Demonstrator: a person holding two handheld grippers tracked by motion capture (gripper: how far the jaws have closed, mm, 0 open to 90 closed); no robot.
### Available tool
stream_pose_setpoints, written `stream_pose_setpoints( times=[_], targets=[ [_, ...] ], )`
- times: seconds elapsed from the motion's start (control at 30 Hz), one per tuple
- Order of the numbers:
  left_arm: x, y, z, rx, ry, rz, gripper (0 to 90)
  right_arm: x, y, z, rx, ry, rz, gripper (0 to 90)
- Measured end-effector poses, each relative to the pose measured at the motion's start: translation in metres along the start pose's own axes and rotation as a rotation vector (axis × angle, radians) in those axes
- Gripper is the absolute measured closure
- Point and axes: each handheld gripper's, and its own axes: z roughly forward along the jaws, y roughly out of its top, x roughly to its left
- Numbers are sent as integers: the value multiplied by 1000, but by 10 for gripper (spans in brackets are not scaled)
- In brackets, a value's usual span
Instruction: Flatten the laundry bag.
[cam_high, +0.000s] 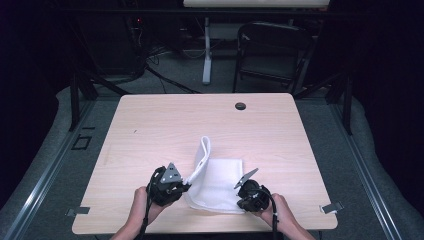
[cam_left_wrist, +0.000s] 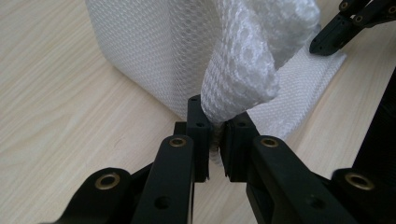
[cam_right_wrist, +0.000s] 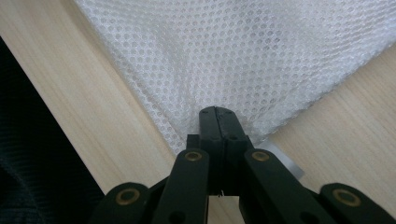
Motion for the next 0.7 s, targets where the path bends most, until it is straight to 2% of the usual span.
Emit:
stream_pose_setpoints(
  times=[0.47, 0.7],
  targets=[
    [-2, -1, 4, 29, 11, -10, 832, -6, -2, -3, 14, -36, 7, 900],
    [-3, -2, 5, 43, 15, -14, 831, -11, -4, -4, 10, -33, 18, 900]
  ],
)
